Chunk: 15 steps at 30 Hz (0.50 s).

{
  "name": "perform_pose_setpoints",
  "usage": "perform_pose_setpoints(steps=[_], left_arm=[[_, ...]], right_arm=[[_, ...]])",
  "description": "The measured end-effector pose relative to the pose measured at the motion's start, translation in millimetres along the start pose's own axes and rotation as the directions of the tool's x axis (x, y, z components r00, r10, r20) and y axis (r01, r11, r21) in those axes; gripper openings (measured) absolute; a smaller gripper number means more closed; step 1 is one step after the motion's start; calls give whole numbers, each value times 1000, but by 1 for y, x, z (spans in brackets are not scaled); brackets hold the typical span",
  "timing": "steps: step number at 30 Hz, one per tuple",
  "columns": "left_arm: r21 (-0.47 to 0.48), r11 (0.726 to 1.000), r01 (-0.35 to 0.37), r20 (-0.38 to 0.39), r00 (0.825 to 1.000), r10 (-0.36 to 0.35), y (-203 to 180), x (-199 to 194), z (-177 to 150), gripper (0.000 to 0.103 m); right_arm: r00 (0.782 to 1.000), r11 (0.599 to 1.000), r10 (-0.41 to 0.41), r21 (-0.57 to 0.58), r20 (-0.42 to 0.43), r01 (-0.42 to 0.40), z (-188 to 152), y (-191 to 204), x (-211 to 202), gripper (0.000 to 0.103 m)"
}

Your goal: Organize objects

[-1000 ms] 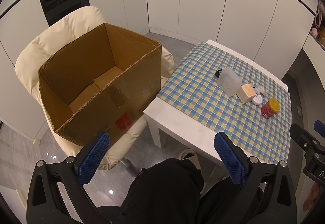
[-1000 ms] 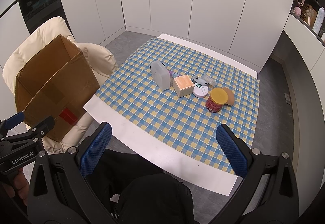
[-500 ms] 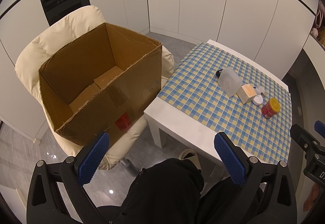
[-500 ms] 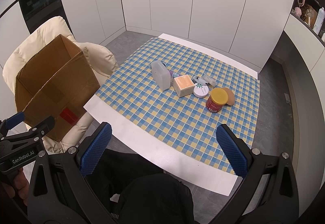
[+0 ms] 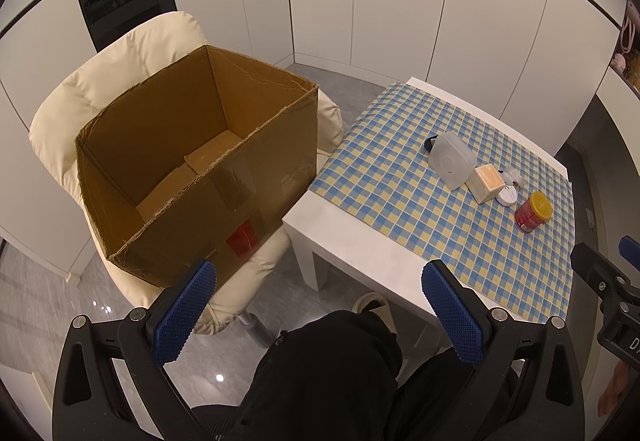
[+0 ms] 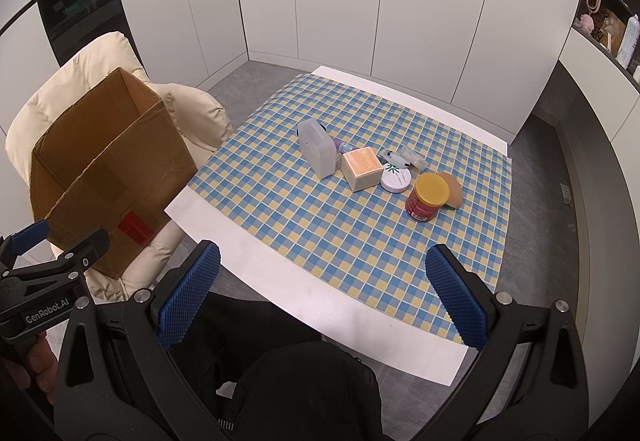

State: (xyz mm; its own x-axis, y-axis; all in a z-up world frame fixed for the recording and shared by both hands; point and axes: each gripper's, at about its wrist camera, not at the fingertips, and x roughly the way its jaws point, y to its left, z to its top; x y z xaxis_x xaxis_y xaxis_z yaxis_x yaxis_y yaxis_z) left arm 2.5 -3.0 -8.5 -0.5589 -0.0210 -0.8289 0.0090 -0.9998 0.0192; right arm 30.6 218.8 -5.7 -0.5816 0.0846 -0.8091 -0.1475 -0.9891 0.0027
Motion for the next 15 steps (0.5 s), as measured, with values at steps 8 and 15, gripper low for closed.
perform_pose_setpoints(steps=[8,15], left_arm=[[-10,1000,-2,-5,1000,2,0,-1,0,102],[-9,1000,1,-7,1000,-1,0,-1,2,102]], right_arm=[[1000,1000,-2,-6,0,2,0,1,-1,103],[1000,1000,-2,-5,0,2,-1,2,-1,103]])
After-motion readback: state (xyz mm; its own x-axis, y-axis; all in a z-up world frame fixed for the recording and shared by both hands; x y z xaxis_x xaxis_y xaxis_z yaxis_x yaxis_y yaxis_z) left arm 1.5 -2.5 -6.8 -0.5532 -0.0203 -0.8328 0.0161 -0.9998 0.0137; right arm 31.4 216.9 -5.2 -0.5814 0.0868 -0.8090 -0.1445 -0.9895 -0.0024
